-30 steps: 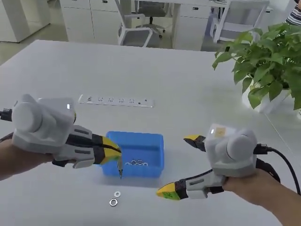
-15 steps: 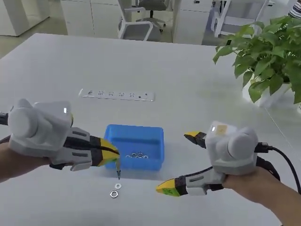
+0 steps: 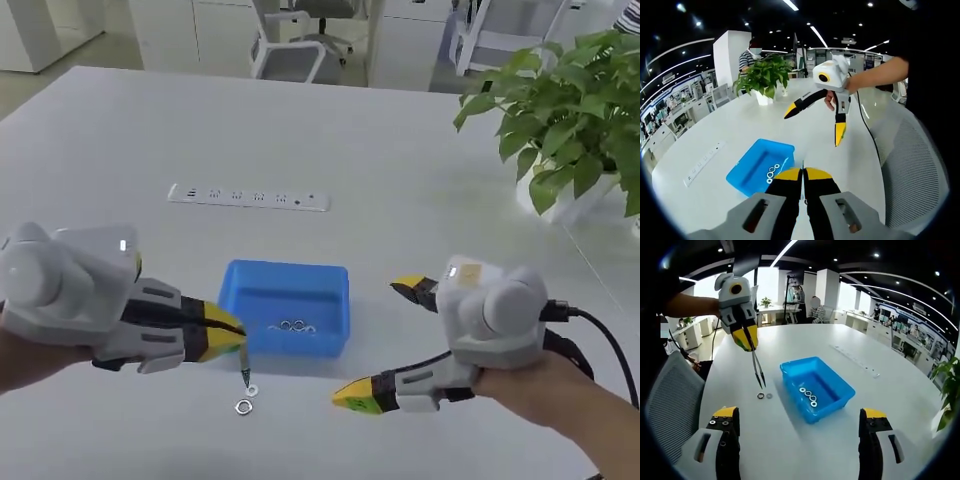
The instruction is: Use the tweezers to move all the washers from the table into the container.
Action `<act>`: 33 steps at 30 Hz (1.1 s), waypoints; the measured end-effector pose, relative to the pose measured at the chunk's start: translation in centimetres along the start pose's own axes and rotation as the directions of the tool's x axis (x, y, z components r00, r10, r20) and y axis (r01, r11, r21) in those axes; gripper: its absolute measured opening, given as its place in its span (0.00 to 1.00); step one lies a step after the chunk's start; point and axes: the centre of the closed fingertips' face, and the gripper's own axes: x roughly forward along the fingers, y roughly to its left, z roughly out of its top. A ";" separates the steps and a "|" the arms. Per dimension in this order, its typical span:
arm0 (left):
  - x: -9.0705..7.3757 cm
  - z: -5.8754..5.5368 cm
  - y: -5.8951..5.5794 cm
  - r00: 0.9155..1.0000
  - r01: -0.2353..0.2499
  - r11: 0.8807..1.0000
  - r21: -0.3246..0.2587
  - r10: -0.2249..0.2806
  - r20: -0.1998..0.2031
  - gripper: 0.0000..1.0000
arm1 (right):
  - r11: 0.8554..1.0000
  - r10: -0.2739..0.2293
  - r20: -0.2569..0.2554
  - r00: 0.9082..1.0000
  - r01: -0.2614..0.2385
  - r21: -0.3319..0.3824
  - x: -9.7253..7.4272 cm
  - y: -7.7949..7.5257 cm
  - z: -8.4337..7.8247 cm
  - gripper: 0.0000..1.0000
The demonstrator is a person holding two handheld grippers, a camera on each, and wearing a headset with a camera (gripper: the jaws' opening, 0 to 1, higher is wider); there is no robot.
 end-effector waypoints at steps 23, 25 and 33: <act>0.4 -1.3 -1.4 0.999 0.033 0.999 -0.004 -0.033 -0.013 0.05 | 1.000 0.012 -0.010 1.000 -0.012 0.003 0.3 0.8 -0.7 1.00; 0.5 -1.5 -1.5 0.999 0.037 0.999 -0.004 -0.037 -0.016 0.05 | 1.000 0.013 -0.011 1.000 -0.013 0.001 0.3 0.9 -0.7 1.00; 0.7 -2.0 -1.6 0.999 0.035 0.999 0.001 -0.035 -0.023 0.05 | 1.000 0.016 -0.010 1.000 -0.016 0.002 0.5 1.0 -0.8 1.00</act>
